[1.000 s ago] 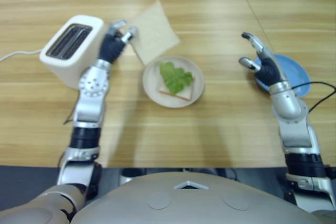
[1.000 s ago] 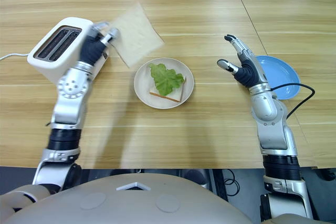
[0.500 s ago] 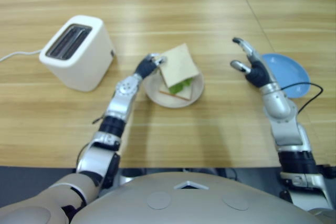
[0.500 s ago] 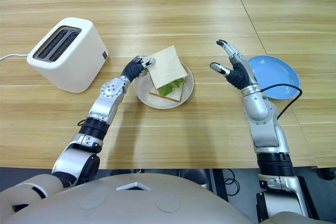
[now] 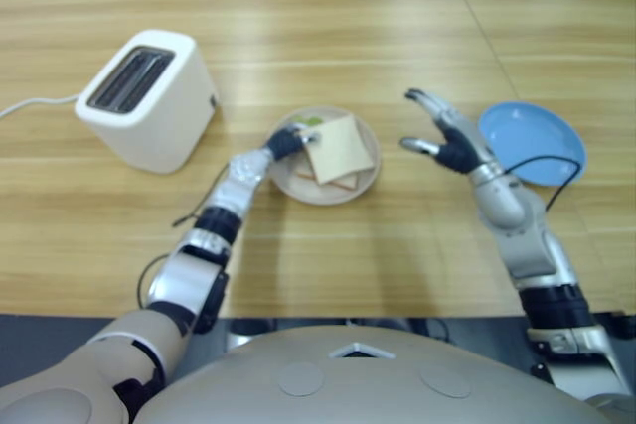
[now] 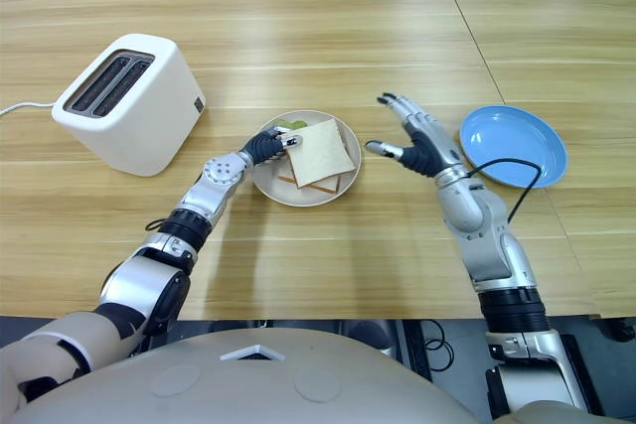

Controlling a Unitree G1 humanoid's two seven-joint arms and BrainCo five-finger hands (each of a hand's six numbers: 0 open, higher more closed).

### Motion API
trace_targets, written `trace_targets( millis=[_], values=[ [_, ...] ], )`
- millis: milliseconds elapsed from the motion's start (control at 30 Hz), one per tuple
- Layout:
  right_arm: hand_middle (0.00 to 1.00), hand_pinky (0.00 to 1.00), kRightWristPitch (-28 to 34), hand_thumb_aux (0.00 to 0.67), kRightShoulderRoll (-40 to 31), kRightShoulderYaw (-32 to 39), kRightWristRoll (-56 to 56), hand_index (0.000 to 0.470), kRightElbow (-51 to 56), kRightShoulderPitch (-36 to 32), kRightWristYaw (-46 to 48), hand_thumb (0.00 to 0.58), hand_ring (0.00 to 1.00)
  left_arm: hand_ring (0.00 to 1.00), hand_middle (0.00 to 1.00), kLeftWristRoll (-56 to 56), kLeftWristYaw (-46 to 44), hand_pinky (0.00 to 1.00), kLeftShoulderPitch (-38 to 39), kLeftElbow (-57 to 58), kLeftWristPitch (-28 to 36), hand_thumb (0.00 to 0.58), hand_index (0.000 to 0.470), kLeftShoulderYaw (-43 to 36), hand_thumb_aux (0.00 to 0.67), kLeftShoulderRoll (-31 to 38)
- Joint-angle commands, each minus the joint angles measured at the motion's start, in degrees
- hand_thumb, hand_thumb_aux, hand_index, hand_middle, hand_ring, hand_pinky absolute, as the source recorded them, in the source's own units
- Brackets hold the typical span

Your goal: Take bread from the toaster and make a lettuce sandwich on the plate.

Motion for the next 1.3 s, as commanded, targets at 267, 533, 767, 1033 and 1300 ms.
trace_targets(
  millis=[267,533,767,1033,1300],
  values=[
    [0.00,0.00,-3.8,0.000,-0.2,22.3,-27.7,0.000,11.2,-10.8,-3.8,0.000,0.00,1.00,1.00,2.3,2.1,1.00,0.2,6.7,1.1,0.580,0.460,-0.5,0.670,1.3],
    [0.00,0.00,-3.1,0.000,3.7,32.9,-34.5,0.000,28.7,-18.6,-4.8,0.000,0.00,1.00,1.00,2.7,2.5,1.00,0.9,4.8,1.2,0.580,0.460,-0.5,0.670,1.3],
    [0.00,0.00,-2.5,0.000,4.1,37.2,-32.8,0.000,34.3,-16.0,4.2,0.000,0.00,0.80,0.80,8.2,6.3,0.80,4.7,-10.6,1.6,0.519,0.310,-2.3,0.452,4.2],
    [0.00,0.00,-2.0,0.000,3.8,37.7,-31.1,0.000,34.6,-14.9,4.3,0.000,0.00,0.00,0.00,30.5,24.1,0.00,9.7,-42.4,12.8,0.000,0.000,0.9,0.000,14.5],
    [0.00,0.00,-2.4,0.000,3.7,37.3,-29.3,0.000,35.1,-14.7,4.0,0.000,0.00,0.00,0.00,20.7,13.6,0.00,15.9,-49.2,13.1,0.000,0.000,3.9,0.000,14.3]
  ],
)
